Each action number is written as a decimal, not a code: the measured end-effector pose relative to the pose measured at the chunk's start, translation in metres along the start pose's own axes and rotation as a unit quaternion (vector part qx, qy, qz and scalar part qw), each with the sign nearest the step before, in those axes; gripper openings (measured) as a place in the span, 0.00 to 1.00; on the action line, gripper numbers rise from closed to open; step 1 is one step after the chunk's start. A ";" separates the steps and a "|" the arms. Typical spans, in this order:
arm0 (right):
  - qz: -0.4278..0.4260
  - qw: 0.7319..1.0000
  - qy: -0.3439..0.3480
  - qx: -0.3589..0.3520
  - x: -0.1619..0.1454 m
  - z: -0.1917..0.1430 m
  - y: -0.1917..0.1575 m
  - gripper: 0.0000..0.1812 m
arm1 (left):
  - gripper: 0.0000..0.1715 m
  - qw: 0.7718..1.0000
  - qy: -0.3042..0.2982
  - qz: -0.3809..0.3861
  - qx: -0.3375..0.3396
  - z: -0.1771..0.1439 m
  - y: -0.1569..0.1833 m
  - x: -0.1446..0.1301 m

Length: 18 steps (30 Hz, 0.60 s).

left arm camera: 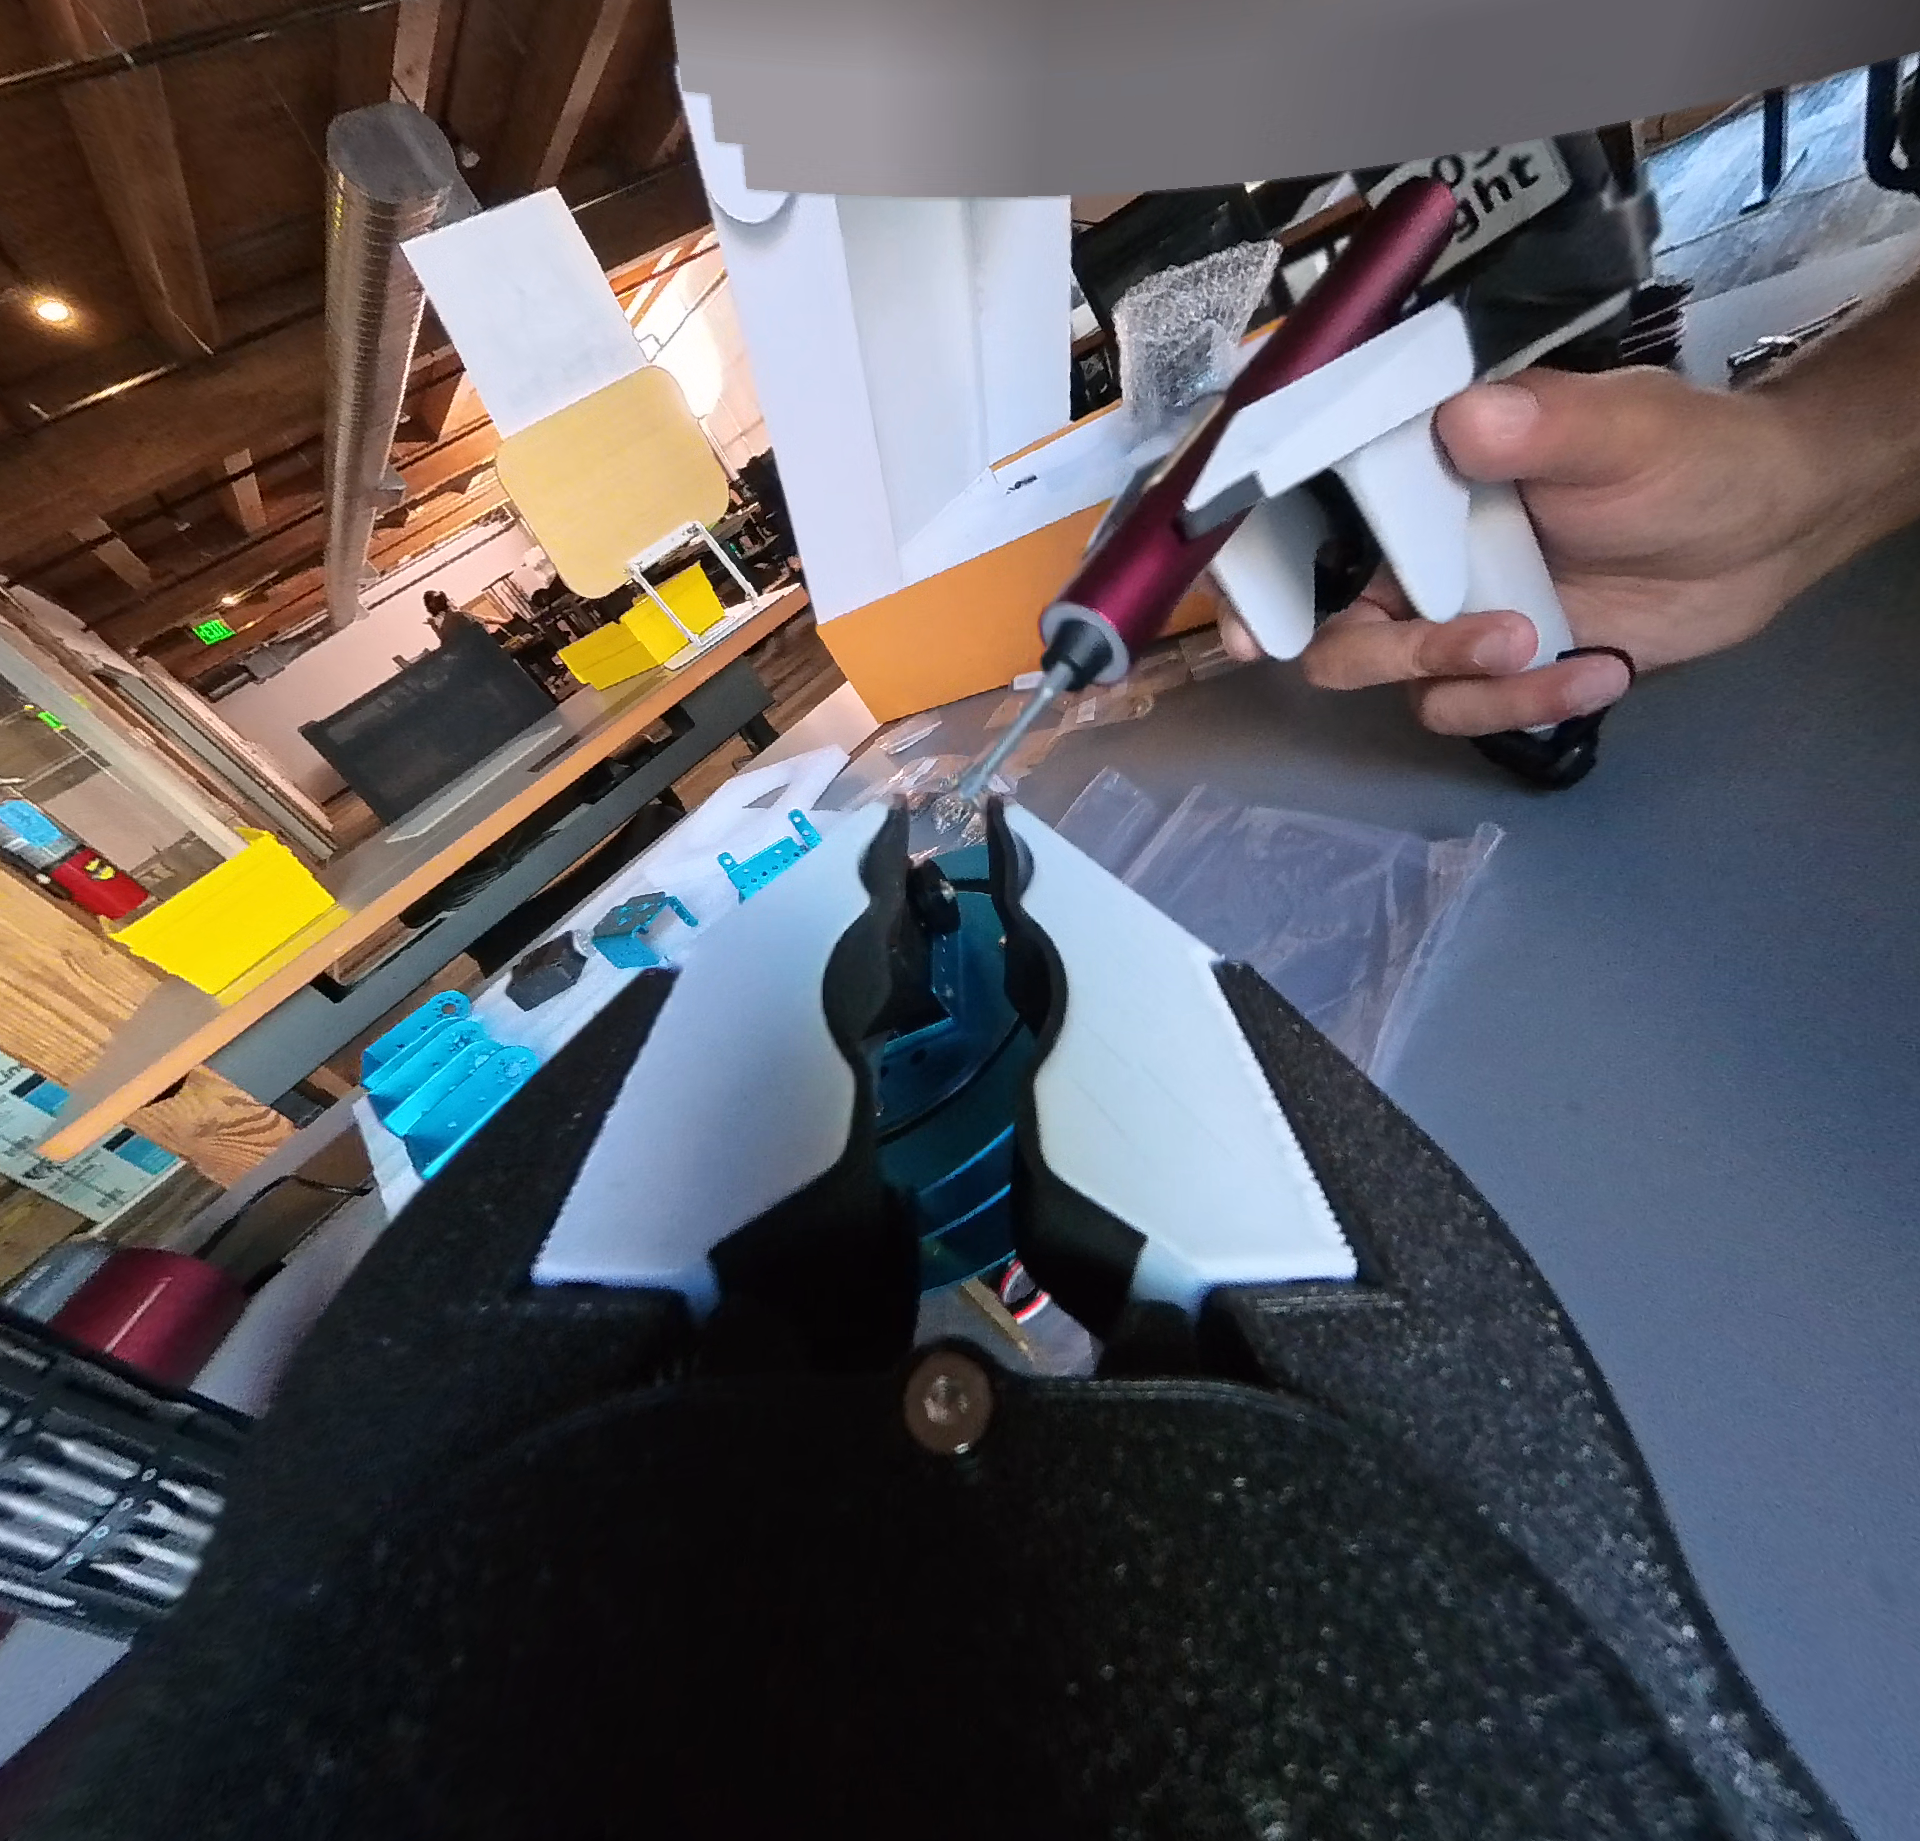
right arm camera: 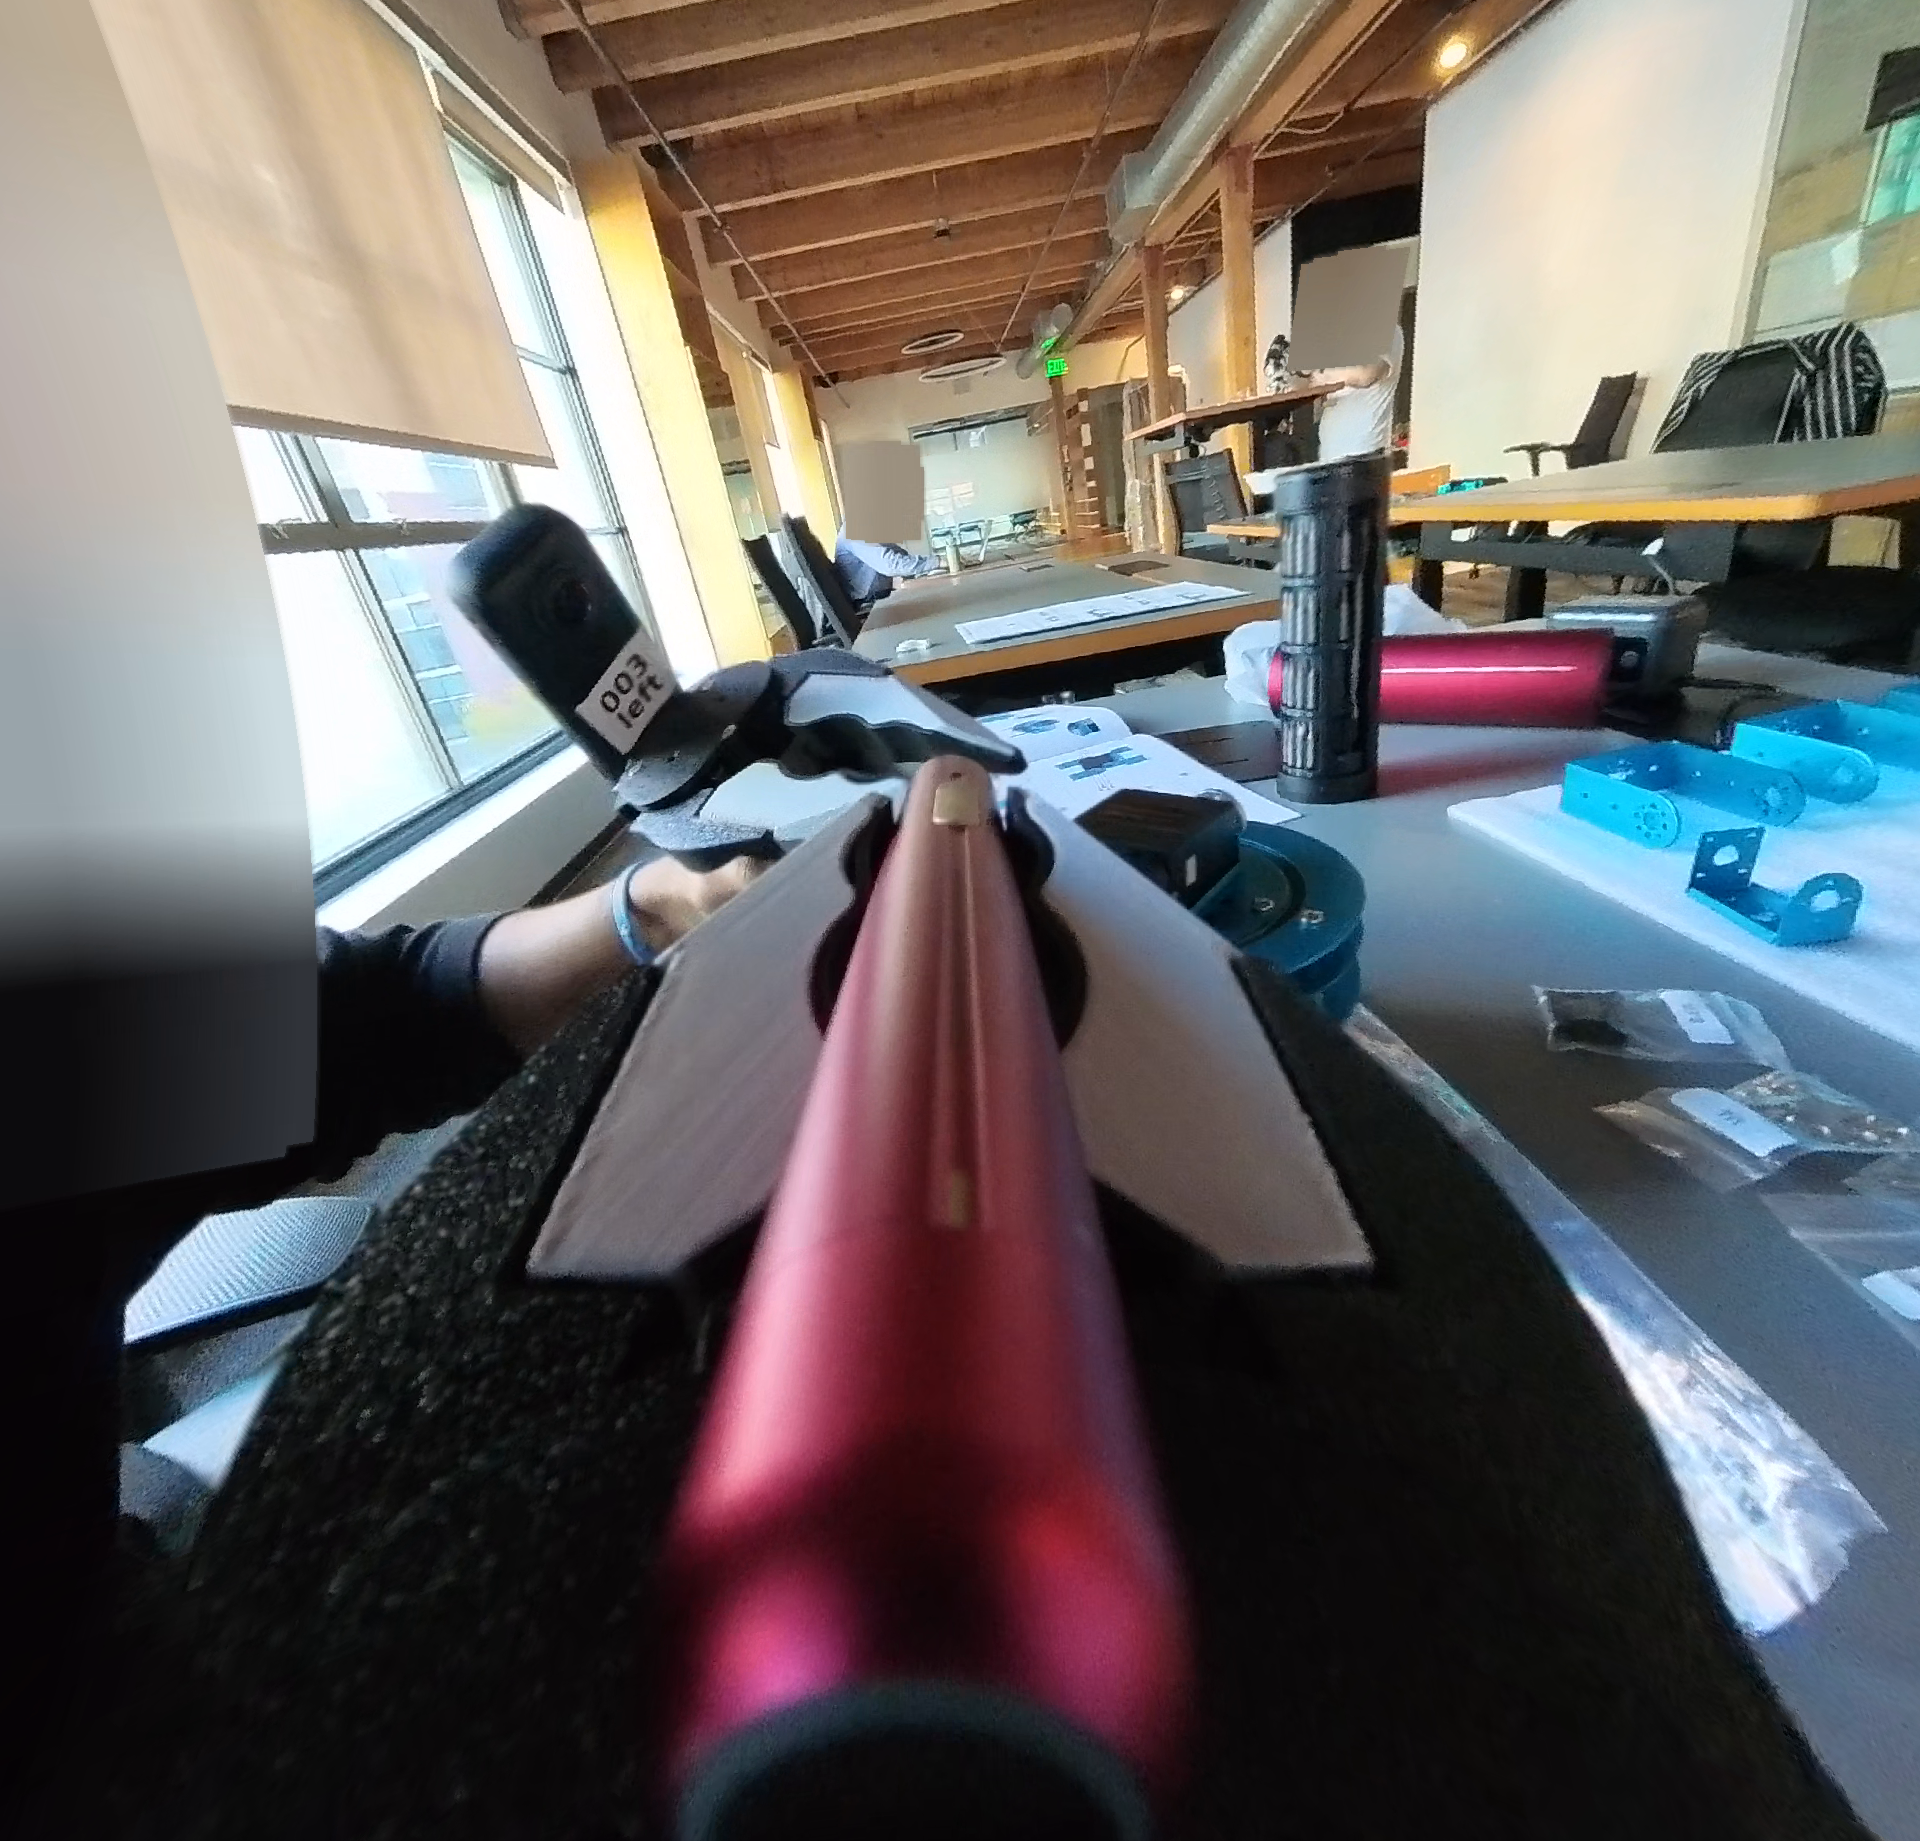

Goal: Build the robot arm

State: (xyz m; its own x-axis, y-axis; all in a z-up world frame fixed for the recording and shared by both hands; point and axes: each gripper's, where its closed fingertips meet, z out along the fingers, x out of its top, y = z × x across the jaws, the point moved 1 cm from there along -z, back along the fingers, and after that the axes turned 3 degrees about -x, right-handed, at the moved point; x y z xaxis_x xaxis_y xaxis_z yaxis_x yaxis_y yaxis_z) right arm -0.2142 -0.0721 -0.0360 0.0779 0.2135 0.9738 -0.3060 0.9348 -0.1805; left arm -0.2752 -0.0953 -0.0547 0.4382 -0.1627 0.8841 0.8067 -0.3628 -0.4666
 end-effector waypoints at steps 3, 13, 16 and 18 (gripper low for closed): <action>-0.003 1.000 -0.003 0.000 -0.002 0.001 -0.001 0.12 | 0.07 1.000 0.003 -0.013 -0.009 -0.001 0.000 0.001; 0.006 1.000 0.005 0.006 0.001 -0.001 -0.001 0.12 | 0.01 1.000 0.003 -0.016 -0.019 -0.001 0.002 0.001; -0.005 1.000 0.007 0.000 0.002 -0.003 0.001 0.11 | 0.01 1.000 0.007 0.001 -0.012 -0.002 0.002 0.002; -0.020 1.000 0.007 -0.002 0.004 -0.004 -0.001 0.11 | 0.00 1.000 0.007 0.015 -0.007 -0.002 0.002 0.002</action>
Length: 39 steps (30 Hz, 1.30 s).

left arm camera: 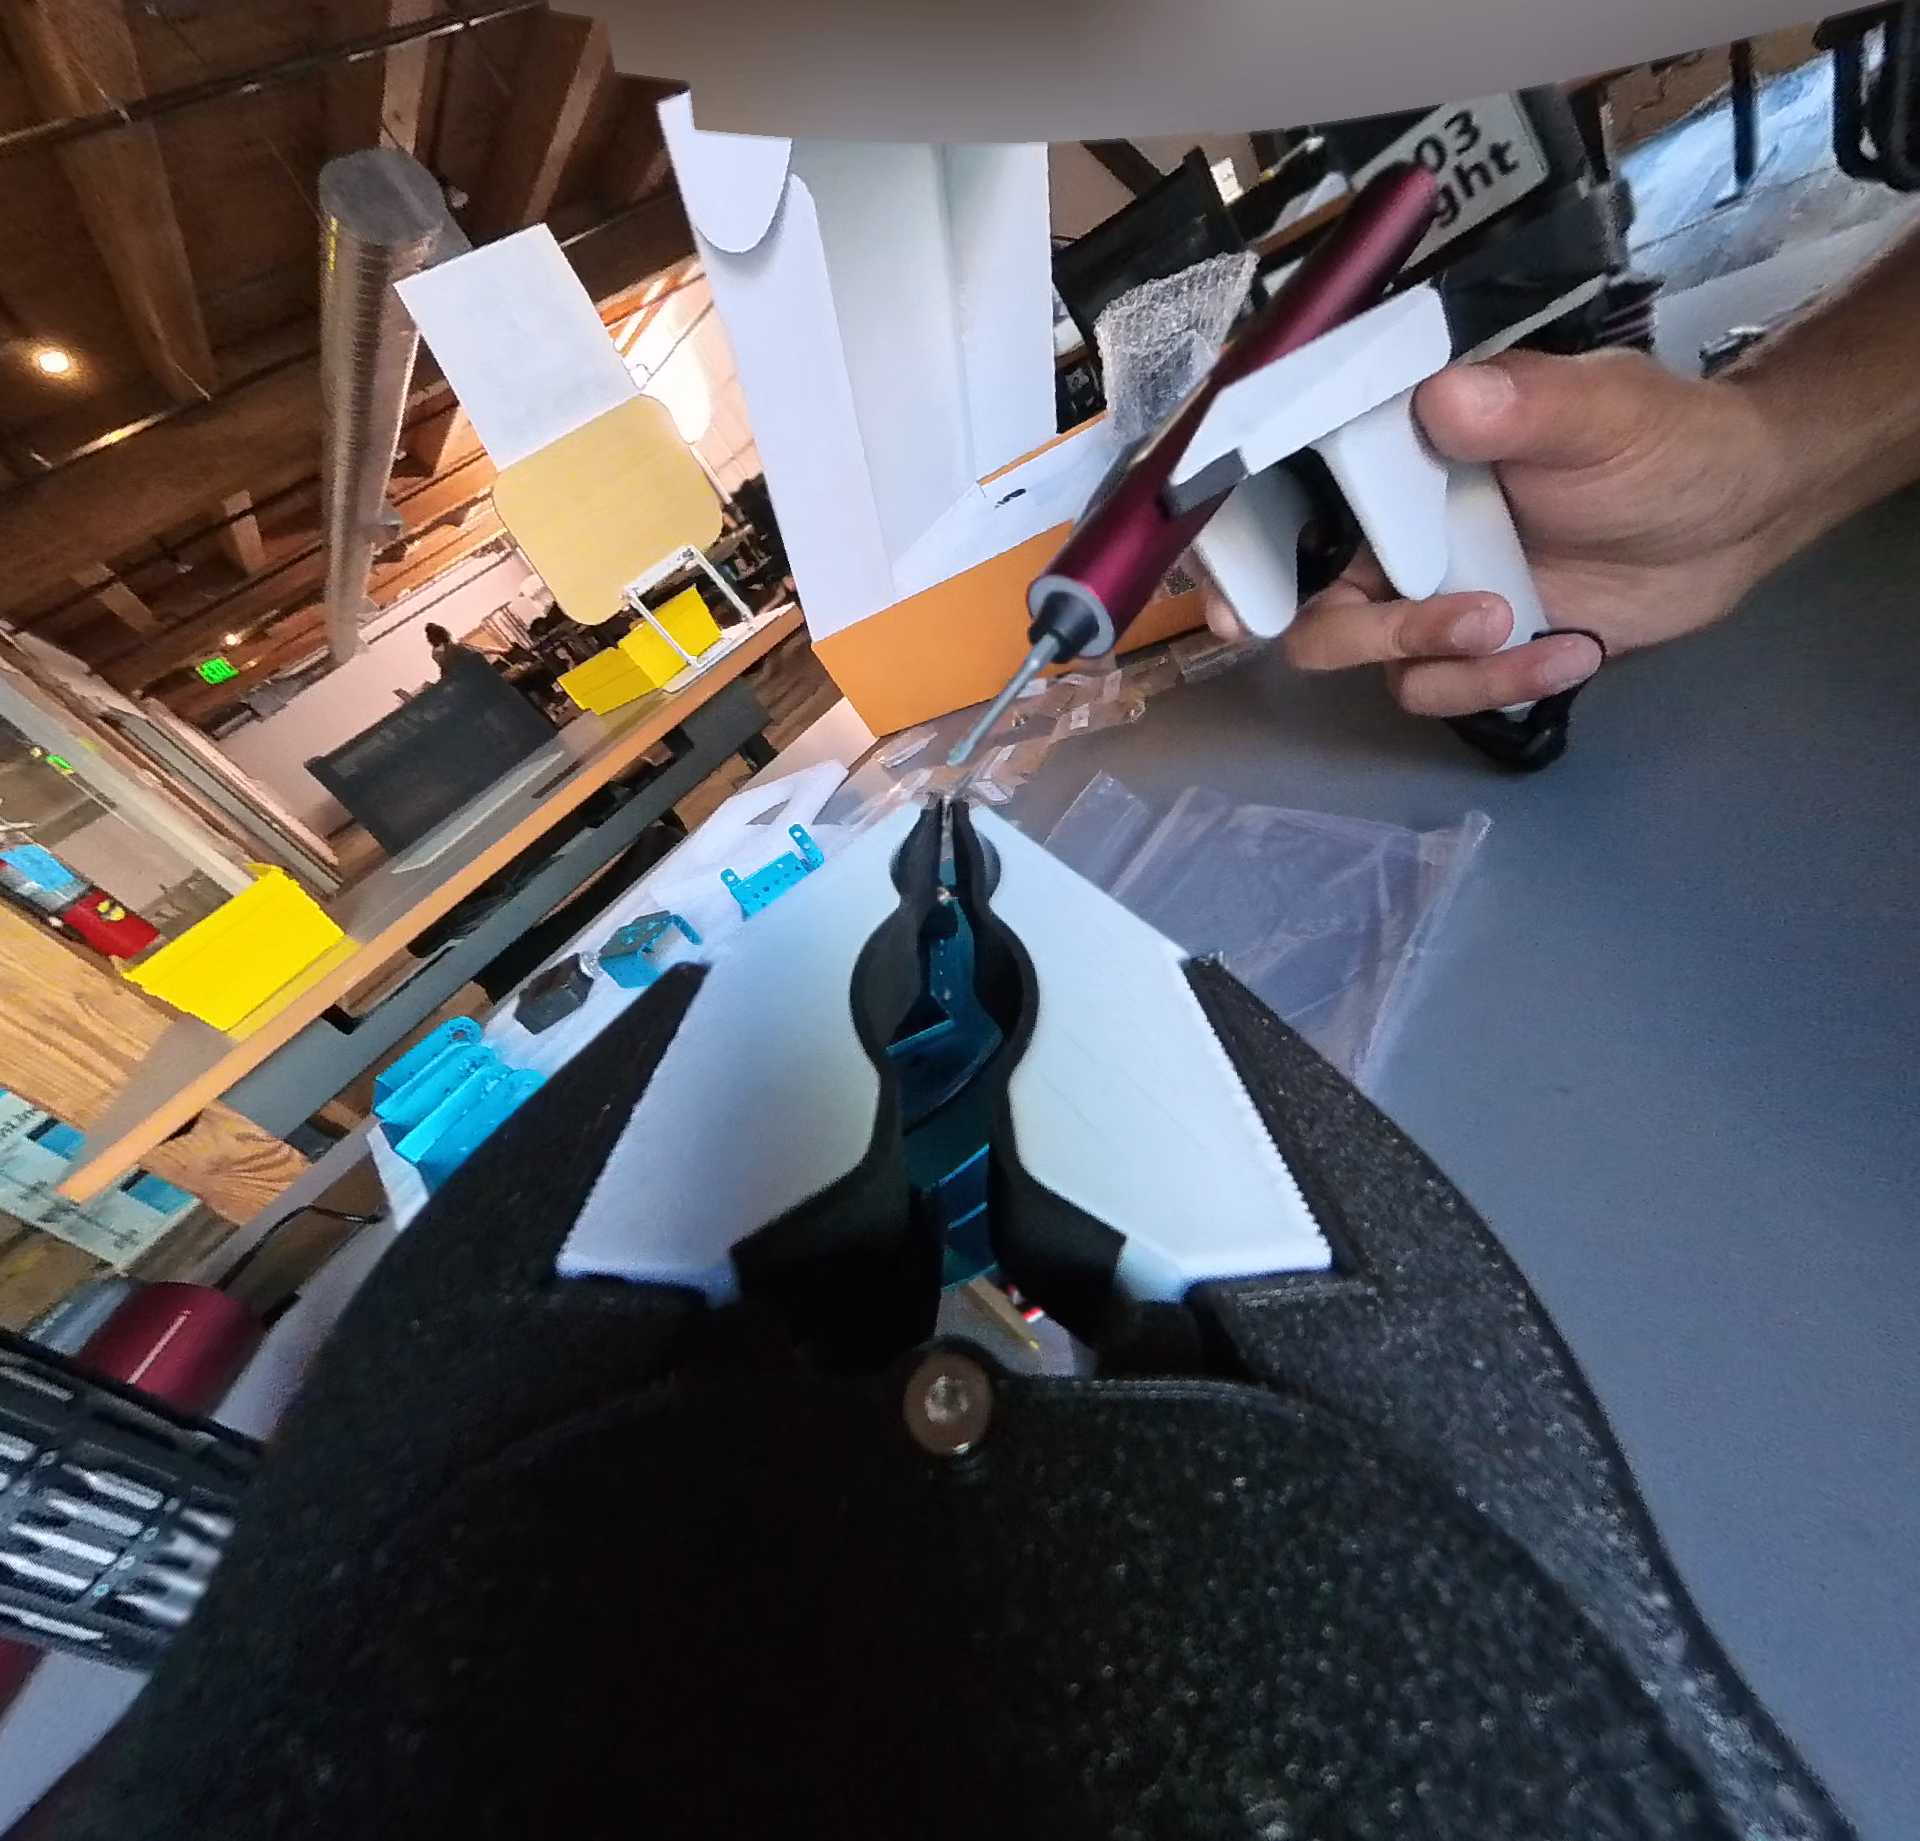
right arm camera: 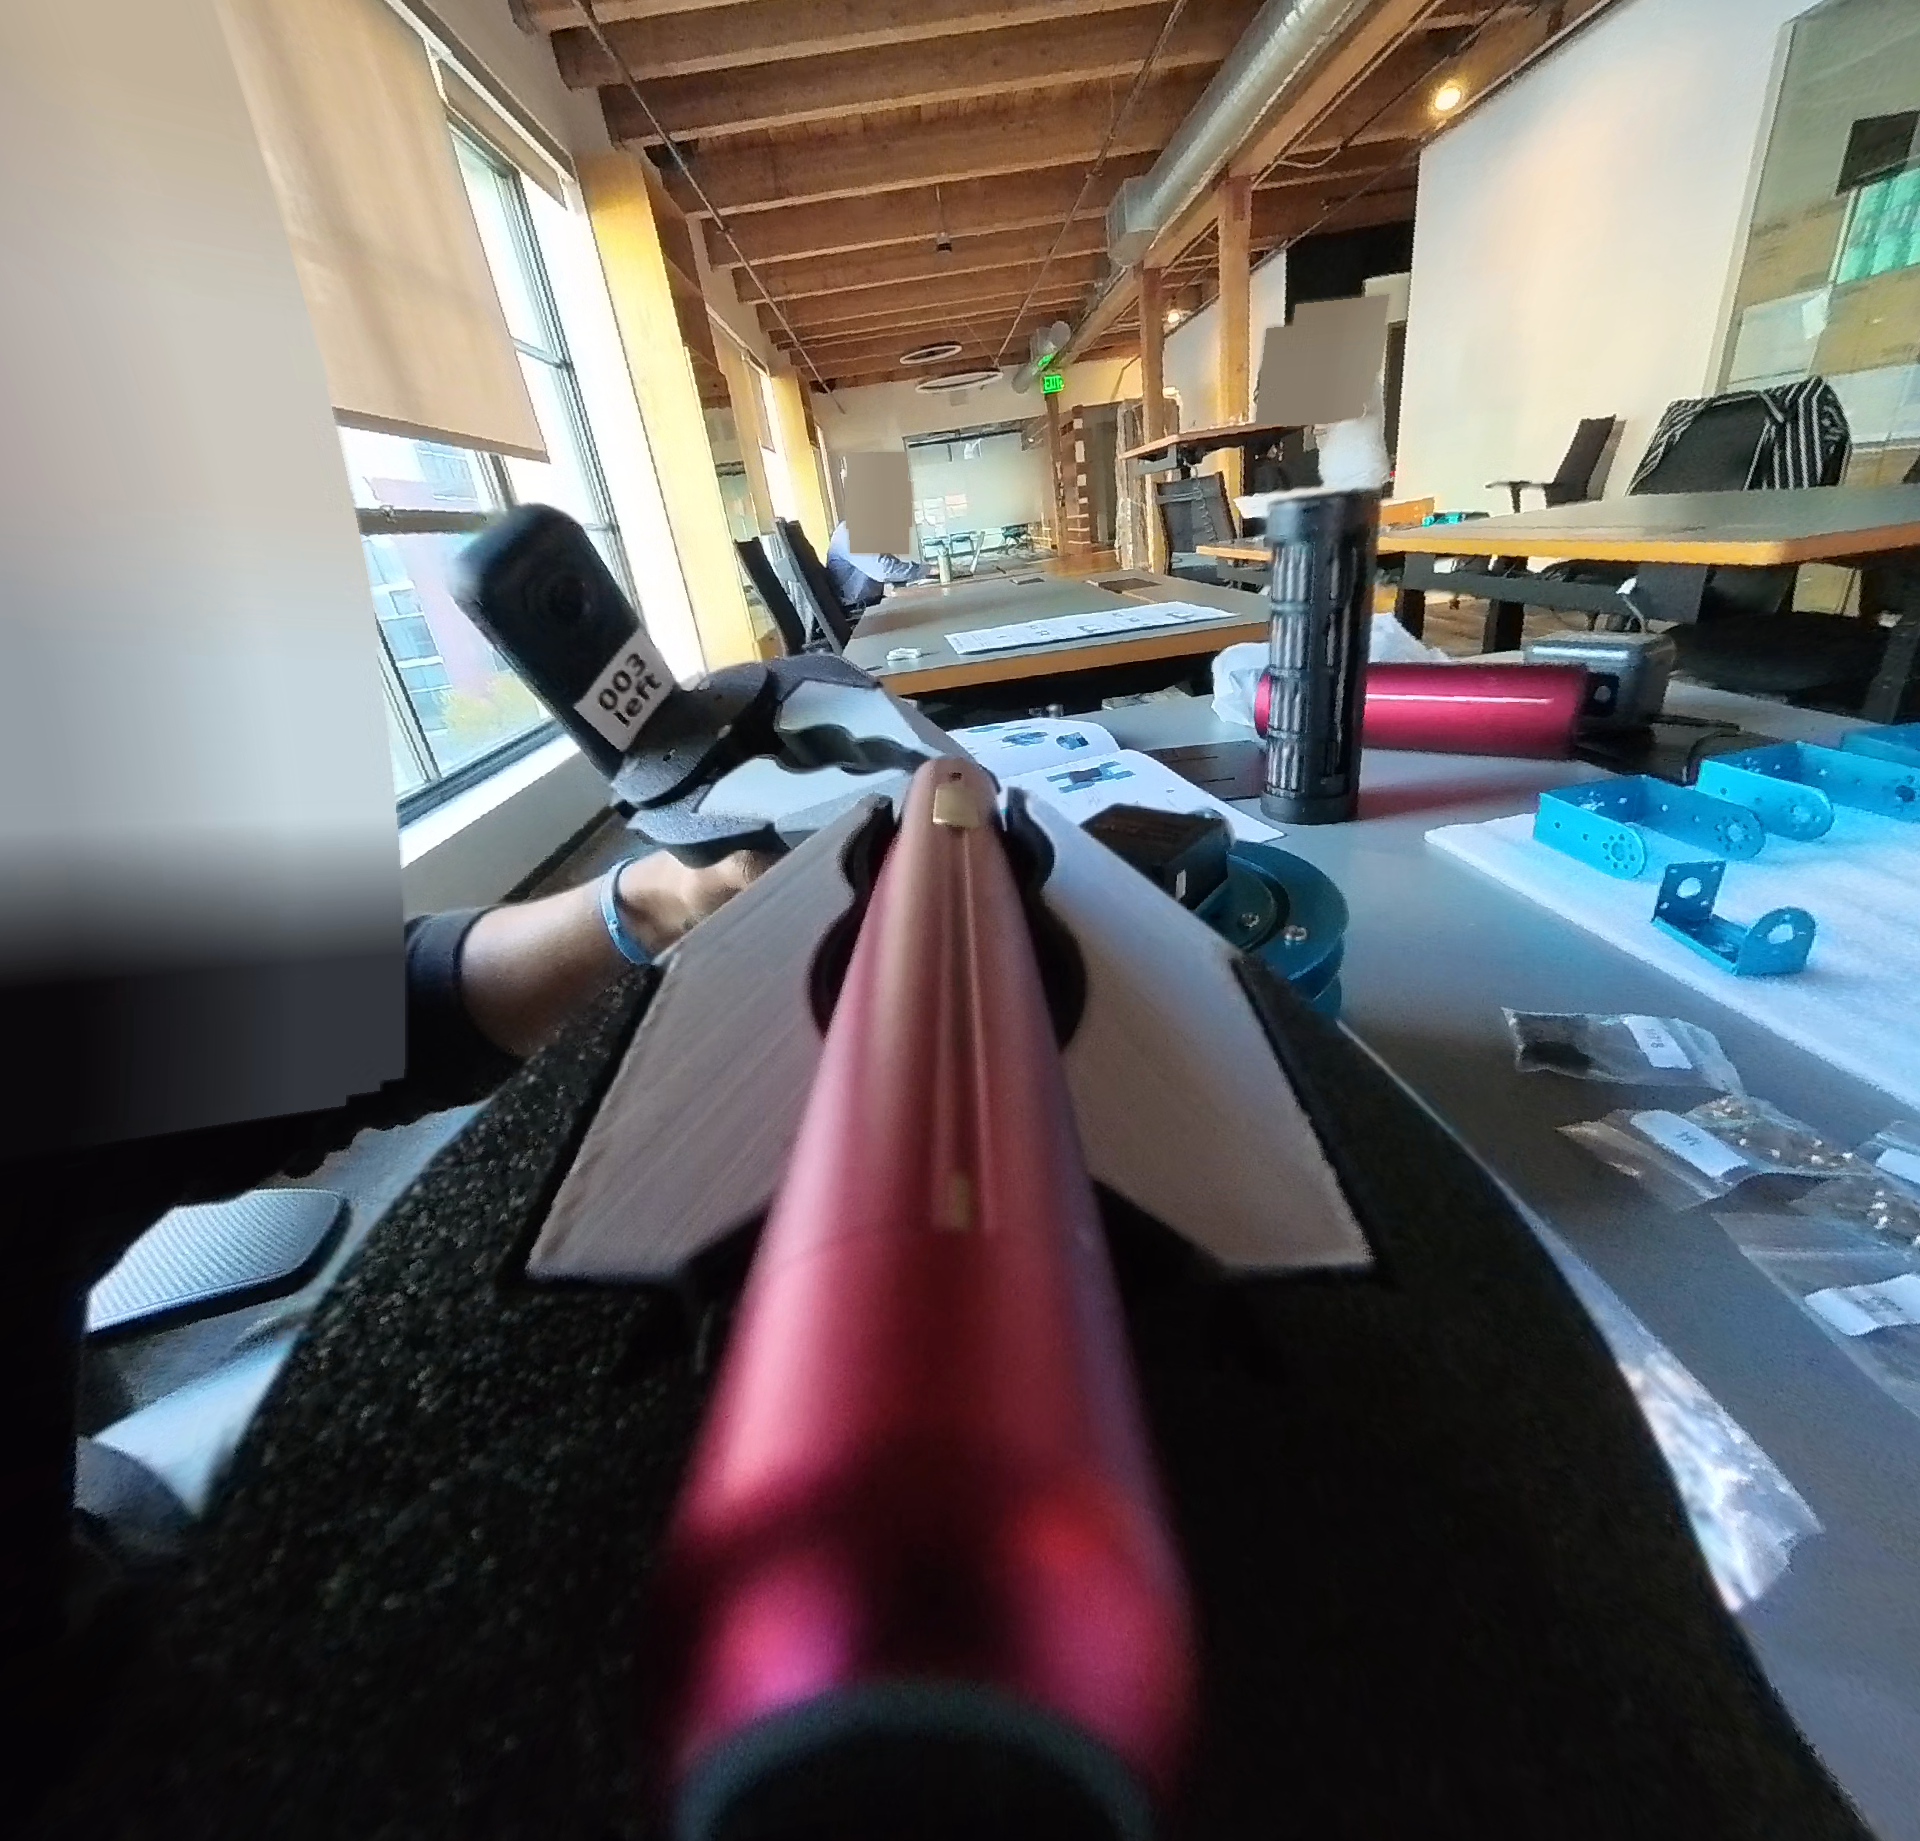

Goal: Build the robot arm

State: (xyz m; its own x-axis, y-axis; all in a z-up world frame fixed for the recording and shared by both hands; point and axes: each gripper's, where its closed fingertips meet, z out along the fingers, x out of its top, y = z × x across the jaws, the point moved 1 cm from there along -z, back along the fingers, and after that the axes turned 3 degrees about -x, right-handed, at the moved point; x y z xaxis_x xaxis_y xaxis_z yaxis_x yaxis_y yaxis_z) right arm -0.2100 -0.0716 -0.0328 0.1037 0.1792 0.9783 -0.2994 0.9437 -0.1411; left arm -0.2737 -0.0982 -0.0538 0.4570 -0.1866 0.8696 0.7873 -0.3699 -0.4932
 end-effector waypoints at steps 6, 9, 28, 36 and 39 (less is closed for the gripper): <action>-0.006 1.000 -0.015 0.009 -0.003 0.001 -0.005 0.12 | 0.00 1.000 0.011 0.029 -0.002 -0.001 0.004 0.002; -0.003 1.000 -0.013 0.011 -0.002 0.001 -0.005 0.12 | 0.00 0.999 0.016 0.029 -0.002 -0.002 0.004 0.004; 0.004 1.000 -0.016 0.015 -0.002 0.000 -0.003 0.11 | 0.00 0.999 0.016 0.033 -0.005 -0.002 0.004 0.003; 0.015 0.999 -0.019 0.022 -0.004 0.000 -0.003 0.12 | 0.00 0.999 0.015 0.030 -0.015 -0.003 0.006 0.002; 0.019 0.998 -0.044 0.044 -0.005 0.000 -0.002 0.12 | 0.00 0.999 0.011 0.041 -0.029 -0.004 0.010 0.000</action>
